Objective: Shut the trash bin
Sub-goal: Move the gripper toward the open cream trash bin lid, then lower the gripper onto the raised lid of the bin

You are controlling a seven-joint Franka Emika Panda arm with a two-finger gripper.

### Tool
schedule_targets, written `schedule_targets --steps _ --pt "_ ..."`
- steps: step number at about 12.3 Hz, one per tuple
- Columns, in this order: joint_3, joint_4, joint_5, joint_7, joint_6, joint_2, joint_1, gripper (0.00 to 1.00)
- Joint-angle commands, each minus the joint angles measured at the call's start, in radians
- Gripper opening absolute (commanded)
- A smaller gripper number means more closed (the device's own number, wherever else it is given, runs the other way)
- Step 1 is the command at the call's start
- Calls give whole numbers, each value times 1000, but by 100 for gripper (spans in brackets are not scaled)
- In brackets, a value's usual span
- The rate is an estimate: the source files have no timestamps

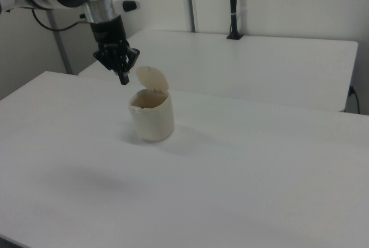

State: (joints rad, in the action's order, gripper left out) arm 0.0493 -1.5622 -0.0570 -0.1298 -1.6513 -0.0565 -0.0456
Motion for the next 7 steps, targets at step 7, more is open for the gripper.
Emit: schedule_targets --steps 7 --pt "6 56 94 56 -517 -164 -51 0"
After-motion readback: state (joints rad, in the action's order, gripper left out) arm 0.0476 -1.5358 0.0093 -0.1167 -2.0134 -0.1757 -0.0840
